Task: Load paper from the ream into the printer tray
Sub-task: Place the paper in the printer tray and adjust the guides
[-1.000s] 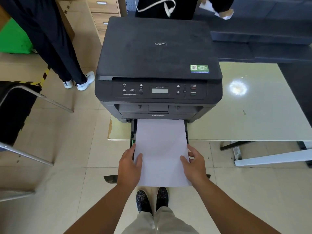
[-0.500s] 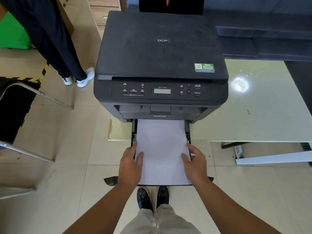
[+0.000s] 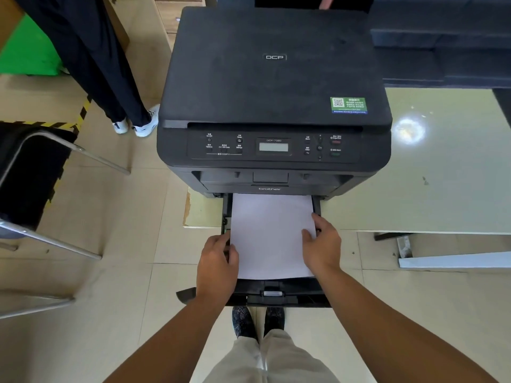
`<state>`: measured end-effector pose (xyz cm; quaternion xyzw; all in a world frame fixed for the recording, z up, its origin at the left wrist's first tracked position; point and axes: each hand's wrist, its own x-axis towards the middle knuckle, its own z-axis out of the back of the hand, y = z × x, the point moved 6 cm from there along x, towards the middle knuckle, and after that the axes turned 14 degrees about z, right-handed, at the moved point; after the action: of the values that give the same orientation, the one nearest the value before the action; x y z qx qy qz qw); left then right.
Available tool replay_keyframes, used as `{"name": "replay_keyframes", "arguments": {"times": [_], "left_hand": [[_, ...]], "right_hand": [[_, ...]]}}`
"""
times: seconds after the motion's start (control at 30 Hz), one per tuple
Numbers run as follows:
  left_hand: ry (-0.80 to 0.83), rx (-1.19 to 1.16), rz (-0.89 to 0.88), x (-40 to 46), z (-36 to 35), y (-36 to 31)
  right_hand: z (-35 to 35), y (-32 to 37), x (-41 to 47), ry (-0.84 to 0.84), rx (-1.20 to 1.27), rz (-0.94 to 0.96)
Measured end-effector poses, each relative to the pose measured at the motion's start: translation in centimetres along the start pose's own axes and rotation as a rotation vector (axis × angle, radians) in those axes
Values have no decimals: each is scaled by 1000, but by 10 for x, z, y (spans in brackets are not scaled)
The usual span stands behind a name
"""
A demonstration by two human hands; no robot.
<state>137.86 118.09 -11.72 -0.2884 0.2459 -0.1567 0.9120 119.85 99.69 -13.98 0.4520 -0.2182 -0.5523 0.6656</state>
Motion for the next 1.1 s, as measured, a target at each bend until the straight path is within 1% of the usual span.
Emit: {"name": "replay_keyframes", "arguments": {"times": [0.1, 0.2, 0.23, 0.3, 0.37, 0.4, 0.47, 0.63, 0.7, 0.8, 0.9, 0.97, 1.1], "left_hand": [[2, 6, 11, 2, 1, 3], [2, 18, 20, 4, 3, 4], [3, 17, 18, 5, 3, 4], [-1, 13, 15, 5, 3, 3], [-8, 6, 15, 5, 4, 1], [-10, 7, 12, 5, 4, 1], [-11, 11, 12, 5, 4, 1], [-20, -2, 58, 3, 3, 3], [-21, -11, 82, 1, 3, 3], [-30, -13, 89, -2, 3, 1], [-45, -47, 134, -5, 4, 0], [-46, -89, 180, -7, 4, 0], [-27, -128, 191, -8, 4, -3]], "right_hand": [[-3, 0, 2, -3, -47, 19], [-2, 4, 1, -2, -191, 53], [0, 8, 1, 5, -290, 94], [3, 17, 0, 31, -489, 239], [9, 20, -1, 27, -578, 335], [14, 17, -2, 10, -586, 330], [25, 4, -8, 7, -560, 255], [36, -22, -26, 114, -465, 84], [33, -23, -26, 130, -482, 70], [31, -24, -25, 103, -500, 45], [32, -24, -26, 84, -528, 66], [31, -22, -25, 78, -513, 83], [30, -19, -22, 77, -466, 77]]}}
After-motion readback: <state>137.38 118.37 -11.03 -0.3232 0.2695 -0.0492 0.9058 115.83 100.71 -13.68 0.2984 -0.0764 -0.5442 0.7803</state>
